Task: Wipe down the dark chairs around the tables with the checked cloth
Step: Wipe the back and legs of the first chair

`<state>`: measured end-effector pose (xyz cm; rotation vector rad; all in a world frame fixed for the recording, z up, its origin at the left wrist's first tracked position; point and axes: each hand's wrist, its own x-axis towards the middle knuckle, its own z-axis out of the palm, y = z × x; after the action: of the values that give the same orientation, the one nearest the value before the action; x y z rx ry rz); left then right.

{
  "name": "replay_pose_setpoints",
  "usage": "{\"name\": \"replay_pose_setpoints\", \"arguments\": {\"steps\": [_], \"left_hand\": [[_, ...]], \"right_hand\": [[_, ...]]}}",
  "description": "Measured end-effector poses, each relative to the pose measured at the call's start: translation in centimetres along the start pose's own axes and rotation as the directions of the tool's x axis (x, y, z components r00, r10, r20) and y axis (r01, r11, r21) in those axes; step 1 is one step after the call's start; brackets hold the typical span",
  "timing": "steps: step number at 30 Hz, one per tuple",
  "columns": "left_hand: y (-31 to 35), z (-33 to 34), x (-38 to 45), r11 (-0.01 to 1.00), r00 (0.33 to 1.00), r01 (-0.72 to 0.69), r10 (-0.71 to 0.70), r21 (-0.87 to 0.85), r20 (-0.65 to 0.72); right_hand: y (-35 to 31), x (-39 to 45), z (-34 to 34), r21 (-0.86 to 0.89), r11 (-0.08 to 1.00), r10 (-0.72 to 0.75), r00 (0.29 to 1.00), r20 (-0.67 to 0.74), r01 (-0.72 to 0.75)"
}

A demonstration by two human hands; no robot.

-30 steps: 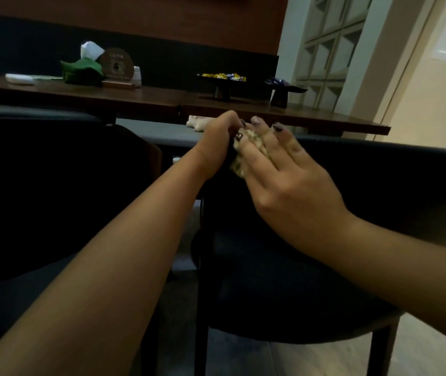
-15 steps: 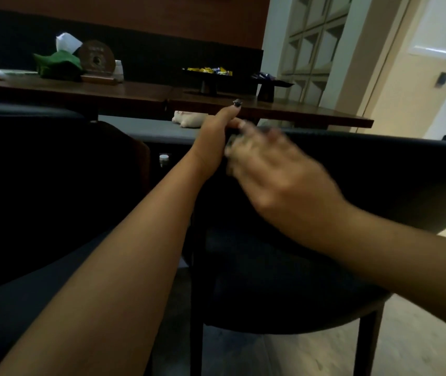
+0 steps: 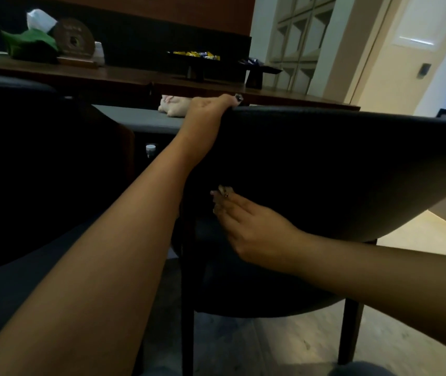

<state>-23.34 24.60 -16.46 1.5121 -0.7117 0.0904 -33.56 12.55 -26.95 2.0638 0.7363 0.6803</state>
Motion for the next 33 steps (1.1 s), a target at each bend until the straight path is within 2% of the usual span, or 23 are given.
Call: {"name": "replay_pose_setpoints", "arguments": {"steps": [3,7,8,12,15,17,19,22,24,28,31,33], "left_hand": [[0.1,0.0,-0.2,0.997,0.999,-0.003,0.007,-0.082,0.050],[-0.1,0.5,-0.1,0.991,0.999,-0.043,0.044,-0.130,0.001],[-0.2,0.6,0.0,0.991,0.999,-0.040,0.040,-0.124,-0.006],[-0.1,0.4,-0.1,0.990,1.000,0.004,-0.002,-0.141,0.019],[0.5,0.6,0.0,0.995,1.000,0.023,-0.025,-0.092,-0.018],[1.3,0.8,0.2,0.994,0.991,0.094,-0.099,-0.062,-0.091],[1.7,0.8,0.4,0.983,0.984,0.142,-0.126,0.117,-0.129],[2.3,0.0,0.1,0.901,1.000,0.023,-0.024,0.434,-0.002],[3.6,-0.3,-0.1,0.841,0.994,0.030,-0.080,0.540,0.070],[8.3,2.6,-0.7,0.767,0.922,0.090,-0.305,0.635,0.238],[11.3,7.0,-1.6,0.699,0.876,-0.049,-0.314,0.713,0.367],[12.8,10.2,-2.4,0.656,0.856,-0.182,-0.260,0.732,0.446]], "right_hand": [[3.1,-0.3,-4.0,0.091,0.976,0.214,0.943,-0.256,-0.197],[6.6,-1.9,-6.5,0.032,0.930,0.341,0.828,-0.446,-0.366],[6.3,-2.1,-6.0,0.026,0.934,0.328,0.828,-0.454,-0.356],[4.2,-2.5,-3.6,0.027,0.979,0.196,0.905,-0.378,-0.200],[4.7,-2.9,-4.2,0.130,0.966,0.259,0.859,-0.442,-0.225],[4.9,-3.3,-4.7,0.176,0.924,0.380,0.766,-0.519,-0.339],[4.8,-4.1,-4.8,0.224,0.864,0.493,0.665,-0.562,-0.451],[4.9,-6.1,-4.6,0.339,0.757,0.637,0.513,-0.575,-0.559],[5.0,-7.6,-4.4,0.413,0.684,0.711,0.426,-0.559,-0.602],[5.0,-9.3,-4.0,0.585,0.510,0.837,0.207,-0.506,-0.631],[5.4,-10.1,-3.7,0.709,0.395,0.890,0.051,-0.454,-0.584],[5.9,-10.6,-3.5,0.780,0.317,0.908,-0.065,-0.414,-0.539]]}}
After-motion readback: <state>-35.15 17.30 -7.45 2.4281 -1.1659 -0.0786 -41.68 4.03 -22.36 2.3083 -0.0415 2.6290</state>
